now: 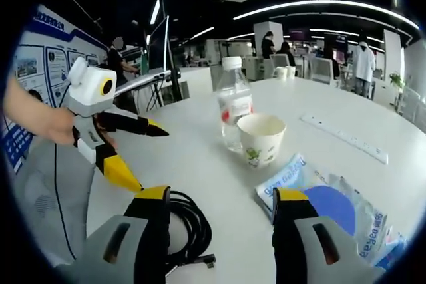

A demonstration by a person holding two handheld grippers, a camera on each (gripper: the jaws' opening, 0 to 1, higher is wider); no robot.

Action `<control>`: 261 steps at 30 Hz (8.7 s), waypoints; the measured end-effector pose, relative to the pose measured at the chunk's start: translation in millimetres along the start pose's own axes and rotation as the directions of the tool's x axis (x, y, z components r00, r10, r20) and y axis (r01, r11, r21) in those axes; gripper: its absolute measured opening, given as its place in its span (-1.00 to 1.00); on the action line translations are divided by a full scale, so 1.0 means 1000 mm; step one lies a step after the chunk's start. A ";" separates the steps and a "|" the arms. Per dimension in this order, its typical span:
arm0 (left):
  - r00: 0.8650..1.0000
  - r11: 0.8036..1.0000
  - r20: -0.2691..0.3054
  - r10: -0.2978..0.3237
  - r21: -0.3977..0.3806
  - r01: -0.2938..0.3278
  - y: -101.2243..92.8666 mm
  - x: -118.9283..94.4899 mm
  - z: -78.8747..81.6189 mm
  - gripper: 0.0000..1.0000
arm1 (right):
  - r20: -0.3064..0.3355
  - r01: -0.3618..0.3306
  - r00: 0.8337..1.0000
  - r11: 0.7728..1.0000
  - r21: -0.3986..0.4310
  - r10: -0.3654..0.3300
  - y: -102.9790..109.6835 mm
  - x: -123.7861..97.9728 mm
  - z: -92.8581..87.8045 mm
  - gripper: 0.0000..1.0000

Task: Arrange the tabletop items into an orderly group along one side of the table until the central work area is clear of visible clutter.

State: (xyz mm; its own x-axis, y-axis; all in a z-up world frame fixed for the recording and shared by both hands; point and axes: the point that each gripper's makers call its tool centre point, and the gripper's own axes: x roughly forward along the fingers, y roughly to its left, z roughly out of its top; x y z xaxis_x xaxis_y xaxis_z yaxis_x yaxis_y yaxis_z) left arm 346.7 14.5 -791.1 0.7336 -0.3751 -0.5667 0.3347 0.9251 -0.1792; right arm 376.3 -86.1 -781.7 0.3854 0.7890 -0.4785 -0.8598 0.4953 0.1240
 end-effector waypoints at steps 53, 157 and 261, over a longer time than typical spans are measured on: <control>0.994 0.992 -0.103 -0.039 -0.119 0.026 -0.042 0.013 -0.056 -0.48 | -0.198 -0.079 0.977 0.997 -0.003 0.077 0.030 0.000 -0.066 -0.75; 0.858 0.898 -0.264 -0.441 -0.136 0.419 -0.299 0.130 0.020 -1.00 | -0.139 0.389 0.921 0.834 0.391 -0.364 -0.128 -0.248 -0.118 -1.00; 0.981 0.970 -0.101 -0.166 0.165 0.181 -0.169 0.051 0.026 0.93 | -0.055 0.465 0.881 0.840 0.278 -0.470 -0.113 -0.279 -0.115 0.74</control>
State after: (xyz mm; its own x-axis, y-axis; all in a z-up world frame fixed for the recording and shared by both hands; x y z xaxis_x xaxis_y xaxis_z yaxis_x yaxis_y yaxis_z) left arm 343.1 -162.2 -769.3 0.6045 -0.5154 -0.6074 0.5546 0.8196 -0.1437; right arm 327.1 -404.0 -761.8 0.7252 0.4425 -0.5276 -0.4501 0.8844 0.1231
